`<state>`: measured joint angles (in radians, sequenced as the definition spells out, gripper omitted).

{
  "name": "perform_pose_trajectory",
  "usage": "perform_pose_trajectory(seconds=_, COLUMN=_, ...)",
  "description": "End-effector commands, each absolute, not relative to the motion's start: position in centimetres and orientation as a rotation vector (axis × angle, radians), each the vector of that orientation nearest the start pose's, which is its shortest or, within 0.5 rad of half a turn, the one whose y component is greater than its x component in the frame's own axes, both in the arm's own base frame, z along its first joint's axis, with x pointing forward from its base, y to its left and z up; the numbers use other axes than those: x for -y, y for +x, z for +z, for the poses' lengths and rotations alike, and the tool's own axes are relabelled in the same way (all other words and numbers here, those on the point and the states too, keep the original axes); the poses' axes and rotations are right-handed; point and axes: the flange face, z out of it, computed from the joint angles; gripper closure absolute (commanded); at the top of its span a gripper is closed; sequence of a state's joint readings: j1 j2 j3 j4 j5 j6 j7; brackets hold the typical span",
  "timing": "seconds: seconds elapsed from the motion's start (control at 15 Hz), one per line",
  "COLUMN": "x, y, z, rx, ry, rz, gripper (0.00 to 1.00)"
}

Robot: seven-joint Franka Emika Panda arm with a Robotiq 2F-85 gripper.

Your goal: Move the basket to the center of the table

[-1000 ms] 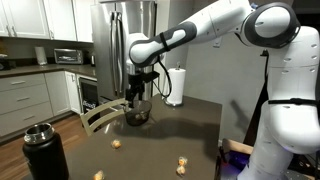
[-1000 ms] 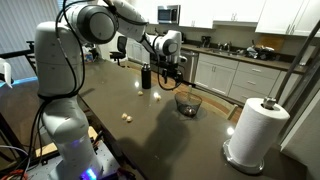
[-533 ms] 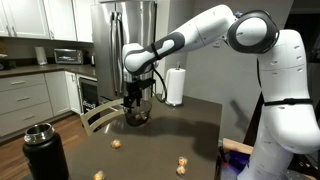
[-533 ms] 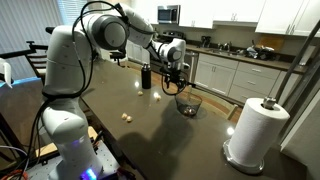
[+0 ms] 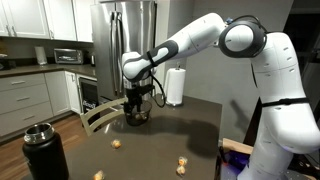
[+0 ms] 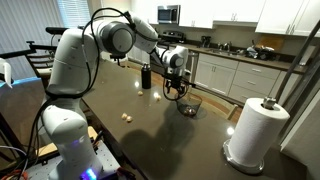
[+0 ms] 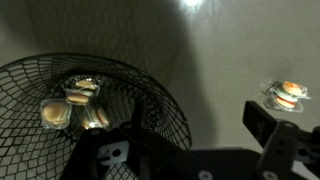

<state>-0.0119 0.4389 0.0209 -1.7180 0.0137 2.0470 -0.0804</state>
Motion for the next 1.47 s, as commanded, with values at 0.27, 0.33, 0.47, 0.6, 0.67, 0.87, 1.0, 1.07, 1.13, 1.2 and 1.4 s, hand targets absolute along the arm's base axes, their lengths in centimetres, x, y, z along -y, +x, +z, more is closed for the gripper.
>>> perform_pose_trajectory(seconds=0.27, x=-0.1, y=65.8, z=32.1, rx=0.184, ry=-3.091, rz=0.158, gripper=0.47)
perform_pose_trajectory(seconds=0.33, x=-0.1, y=65.8, z=32.1, rx=0.186, ry=-3.093, rz=0.158, gripper=0.53)
perform_pose_trajectory(seconds=0.47, x=0.0, y=65.9, z=32.1, rx=0.185, ry=-3.095, rz=0.161, gripper=0.19)
perform_pose_trajectory(seconds=0.6, x=0.0, y=66.0, z=32.0, rx=0.186, ry=-3.094, rz=0.162, gripper=0.19)
perform_pose_trajectory(seconds=0.67, x=0.0, y=66.0, z=31.9, rx=0.186, ry=-3.095, rz=0.163, gripper=0.15)
perform_pose_trajectory(seconds=0.87, x=0.1, y=66.0, z=31.3, rx=0.184, ry=-3.096, rz=0.178, gripper=0.09)
perform_pose_trajectory(seconds=1.0, x=0.2, y=66.0, z=30.9, rx=0.183, ry=-3.096, rz=0.189, gripper=0.36)
perform_pose_trajectory(seconds=1.07, x=0.3, y=66.0, z=30.7, rx=0.181, ry=-3.095, rz=0.194, gripper=0.37)
perform_pose_trajectory(seconds=1.13, x=0.3, y=66.0, z=30.5, rx=0.18, ry=-3.094, rz=0.198, gripper=0.43)
perform_pose_trajectory(seconds=1.2, x=0.3, y=66.0, z=30.5, rx=0.179, ry=-3.094, rz=0.2, gripper=0.51)
perform_pose_trajectory(seconds=1.4, x=0.4, y=65.9, z=30.6, rx=0.176, ry=-3.096, rz=0.198, gripper=0.7)
